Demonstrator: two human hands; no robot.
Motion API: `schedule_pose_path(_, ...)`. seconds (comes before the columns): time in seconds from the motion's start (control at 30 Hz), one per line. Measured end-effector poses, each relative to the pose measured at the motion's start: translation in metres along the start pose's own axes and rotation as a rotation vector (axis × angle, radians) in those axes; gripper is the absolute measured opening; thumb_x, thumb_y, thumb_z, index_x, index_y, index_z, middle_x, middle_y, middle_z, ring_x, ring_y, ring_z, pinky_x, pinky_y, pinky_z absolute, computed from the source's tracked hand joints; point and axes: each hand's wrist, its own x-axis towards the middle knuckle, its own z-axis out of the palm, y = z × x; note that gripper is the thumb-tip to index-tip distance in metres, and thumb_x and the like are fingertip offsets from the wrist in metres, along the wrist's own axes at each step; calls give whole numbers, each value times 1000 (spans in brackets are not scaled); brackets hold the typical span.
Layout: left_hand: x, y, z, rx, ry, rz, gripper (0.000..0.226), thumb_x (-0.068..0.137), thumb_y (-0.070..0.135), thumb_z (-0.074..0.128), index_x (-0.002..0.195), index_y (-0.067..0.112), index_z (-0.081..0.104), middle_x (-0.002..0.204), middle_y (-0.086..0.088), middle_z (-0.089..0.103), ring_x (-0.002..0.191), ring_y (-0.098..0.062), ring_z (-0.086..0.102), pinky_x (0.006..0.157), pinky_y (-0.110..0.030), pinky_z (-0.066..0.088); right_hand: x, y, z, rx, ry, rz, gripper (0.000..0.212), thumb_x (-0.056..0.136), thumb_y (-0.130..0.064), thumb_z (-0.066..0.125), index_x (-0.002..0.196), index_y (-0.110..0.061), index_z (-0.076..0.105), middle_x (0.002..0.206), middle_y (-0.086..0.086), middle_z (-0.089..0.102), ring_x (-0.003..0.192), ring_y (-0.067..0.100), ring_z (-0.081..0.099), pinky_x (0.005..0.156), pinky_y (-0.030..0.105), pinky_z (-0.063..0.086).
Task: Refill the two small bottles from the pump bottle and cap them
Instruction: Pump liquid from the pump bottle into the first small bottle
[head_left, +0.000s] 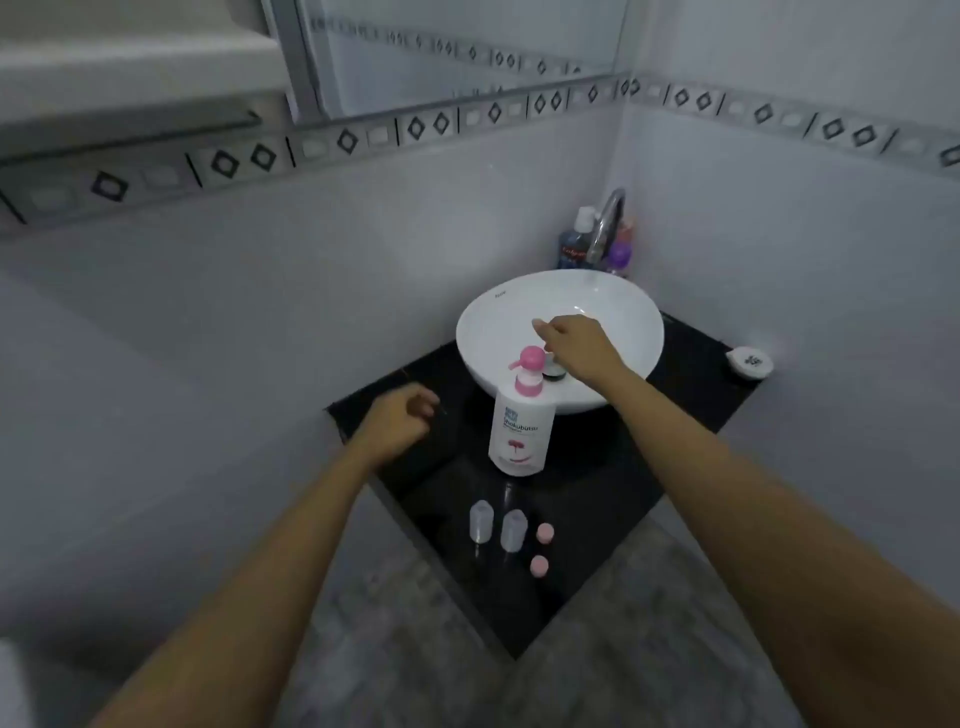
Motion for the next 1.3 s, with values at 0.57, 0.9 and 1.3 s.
schedule_pose_path(0.57, -52, -66, 121, 93, -139, -122, 36, 75, 14, 73, 110, 15, 64, 110, 0, 65, 99, -12, 61, 83, -19, 47, 5, 12, 39, 262, -61, 7, 54, 101, -35, 33, 83, -6, 75, 93, 11, 74, 93, 25, 64, 92, 39, 47)
schedule_pose_path(0.9, -6, -6, 68, 50, 105, 90, 42, 84, 32, 65, 124, 25, 56, 92, 18, 47, 83, 1, 52, 69, -11, 37, 27, -3, 40, 471, -175, 148, 34, 95, -25, 49, 81, -3, 70, 75, 17, 71, 57, 22, 63, 63, 20, 51)
schedule_pose_path(1.3, 24, 22, 42, 55, 83, 283, 50, 84, 37, 63, 131, 24, 53, 100, 5, 46, 87, -3, 49, 70, -10, 37, 21, -8, 51, 519, -96, 234, 36, 98, -23, 44, 94, 1, 71, 72, 8, 70, 56, 10, 59, 63, 17, 49)
